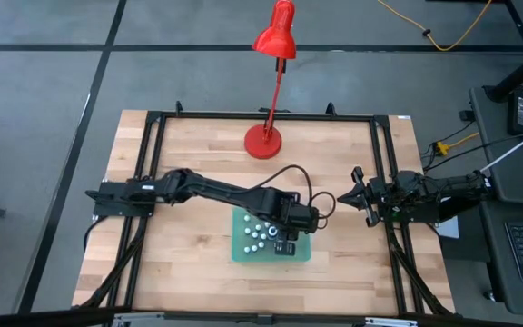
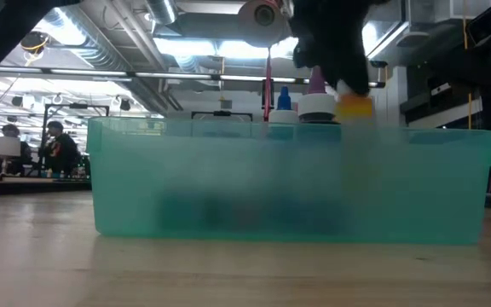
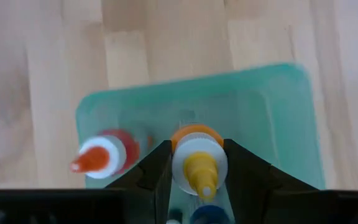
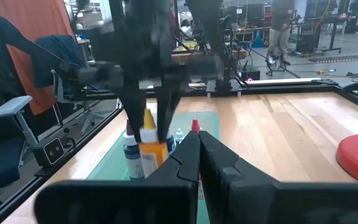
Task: Pick & Place food coloring
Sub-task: Put the big yellow food coloring bottle into the blue bin, then return to Home Position
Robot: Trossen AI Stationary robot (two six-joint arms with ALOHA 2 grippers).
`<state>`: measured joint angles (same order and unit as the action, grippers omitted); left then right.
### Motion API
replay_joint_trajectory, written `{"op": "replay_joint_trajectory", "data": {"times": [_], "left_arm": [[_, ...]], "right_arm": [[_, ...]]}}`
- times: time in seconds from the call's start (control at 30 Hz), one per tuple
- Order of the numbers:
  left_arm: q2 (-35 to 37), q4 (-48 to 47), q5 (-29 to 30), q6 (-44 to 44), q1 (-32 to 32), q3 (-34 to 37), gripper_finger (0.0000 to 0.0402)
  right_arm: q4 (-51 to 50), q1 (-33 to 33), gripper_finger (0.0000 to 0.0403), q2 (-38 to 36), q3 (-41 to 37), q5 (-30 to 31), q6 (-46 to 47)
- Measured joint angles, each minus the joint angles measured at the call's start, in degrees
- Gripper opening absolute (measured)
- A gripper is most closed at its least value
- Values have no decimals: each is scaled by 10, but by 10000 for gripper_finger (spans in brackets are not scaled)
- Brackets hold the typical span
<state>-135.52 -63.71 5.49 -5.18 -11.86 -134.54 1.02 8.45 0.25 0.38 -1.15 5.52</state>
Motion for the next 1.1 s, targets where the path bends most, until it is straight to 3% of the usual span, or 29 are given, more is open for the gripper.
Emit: {"op": "replay_joint_trajectory", "data": {"times": [0.53,0.8,1.1], "left_arm": [[-42,10,-4,4,0,0,117],[-44,12,-1,1,2,0,182],[-45,10,-3,0,1,0,198]], "right_arm": [[0,0,12,1,0,0,0],[0,0,12,1,0,0,0],[0,0,12,1,0,0,0]]}}
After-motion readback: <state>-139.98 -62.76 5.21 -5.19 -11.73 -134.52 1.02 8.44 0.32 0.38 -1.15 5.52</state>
